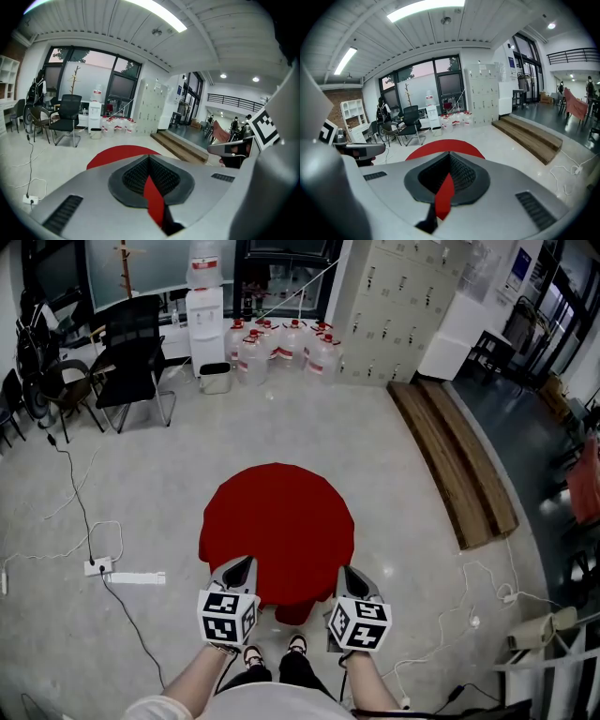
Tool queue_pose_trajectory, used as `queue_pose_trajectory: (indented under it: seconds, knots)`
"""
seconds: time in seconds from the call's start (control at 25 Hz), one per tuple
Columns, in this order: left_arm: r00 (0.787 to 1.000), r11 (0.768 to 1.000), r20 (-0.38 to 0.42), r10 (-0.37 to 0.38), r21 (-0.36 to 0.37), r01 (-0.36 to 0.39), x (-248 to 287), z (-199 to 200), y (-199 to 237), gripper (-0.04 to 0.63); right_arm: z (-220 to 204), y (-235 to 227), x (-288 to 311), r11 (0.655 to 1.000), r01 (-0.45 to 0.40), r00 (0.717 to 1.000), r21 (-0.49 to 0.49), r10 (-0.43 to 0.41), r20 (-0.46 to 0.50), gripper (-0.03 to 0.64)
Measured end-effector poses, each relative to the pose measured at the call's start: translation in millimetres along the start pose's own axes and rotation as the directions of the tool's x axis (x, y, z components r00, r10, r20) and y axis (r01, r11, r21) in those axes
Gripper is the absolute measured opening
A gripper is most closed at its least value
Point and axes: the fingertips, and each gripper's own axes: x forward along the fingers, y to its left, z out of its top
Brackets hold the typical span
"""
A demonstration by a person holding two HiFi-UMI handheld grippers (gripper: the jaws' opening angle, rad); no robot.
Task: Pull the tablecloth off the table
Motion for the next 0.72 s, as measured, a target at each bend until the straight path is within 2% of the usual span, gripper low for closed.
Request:
queue_pose_trajectory:
  seconds: [0.32, 0.72]
  knots:
    - [0.995, 0.997, -0.074, -0.067, 0.024, 0.069, 16.4, -29.8, -33.4, 0.017, -35.5, -36.9, -16.4, 0.995, 0.066, 0.997, 0.07, -0.064, -0.036, 0.025]
    - [0.974, 0.985, -0.167, -0.153, 0.059, 0.165, 37.6, -62.6, -76.6, 0.017, -79.1, -72.8, -35.4, 0.98, 0.141, 0.987, 0.142, -0.128, -0.097, 0.025]
